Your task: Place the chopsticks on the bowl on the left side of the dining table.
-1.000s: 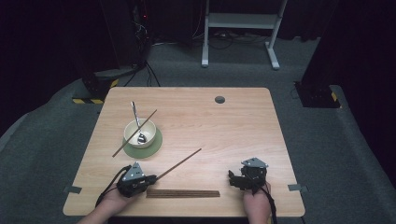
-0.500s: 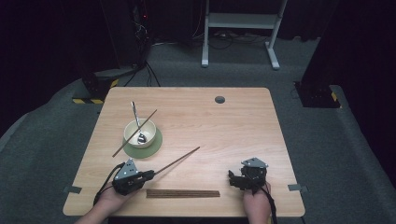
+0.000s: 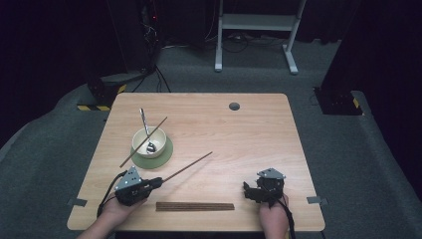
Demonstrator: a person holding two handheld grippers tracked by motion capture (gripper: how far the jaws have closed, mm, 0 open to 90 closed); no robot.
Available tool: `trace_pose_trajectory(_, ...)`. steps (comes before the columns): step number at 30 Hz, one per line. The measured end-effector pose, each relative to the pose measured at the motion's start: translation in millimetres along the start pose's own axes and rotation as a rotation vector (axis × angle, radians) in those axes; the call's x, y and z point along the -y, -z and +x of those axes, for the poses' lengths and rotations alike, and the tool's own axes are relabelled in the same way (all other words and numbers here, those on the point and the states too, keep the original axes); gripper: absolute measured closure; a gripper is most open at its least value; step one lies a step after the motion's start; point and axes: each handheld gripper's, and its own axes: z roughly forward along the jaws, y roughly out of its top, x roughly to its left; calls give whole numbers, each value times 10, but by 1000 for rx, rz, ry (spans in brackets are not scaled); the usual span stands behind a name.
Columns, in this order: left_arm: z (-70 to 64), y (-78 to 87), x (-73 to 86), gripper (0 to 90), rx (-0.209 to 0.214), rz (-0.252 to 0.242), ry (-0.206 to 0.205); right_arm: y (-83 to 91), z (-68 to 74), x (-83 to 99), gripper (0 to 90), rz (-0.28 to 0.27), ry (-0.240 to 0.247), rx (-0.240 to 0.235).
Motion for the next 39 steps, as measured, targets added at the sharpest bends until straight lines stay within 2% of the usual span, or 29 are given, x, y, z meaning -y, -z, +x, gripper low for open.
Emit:
trace_pose_trajectory(21, 206, 238, -62, 840, -77, -111, 66, -1, 1, 0, 95, -1, 4, -3)
trace_pose_trajectory(34, 328, 350, -57, 840, -132, -146, 94, -2, 1, 0, 95, -1, 4, -3)
trace_pose_trajectory(39, 364, 376, -60, 840, -162, -149, 89, -2, 1, -1, 95, -1, 4, -3)
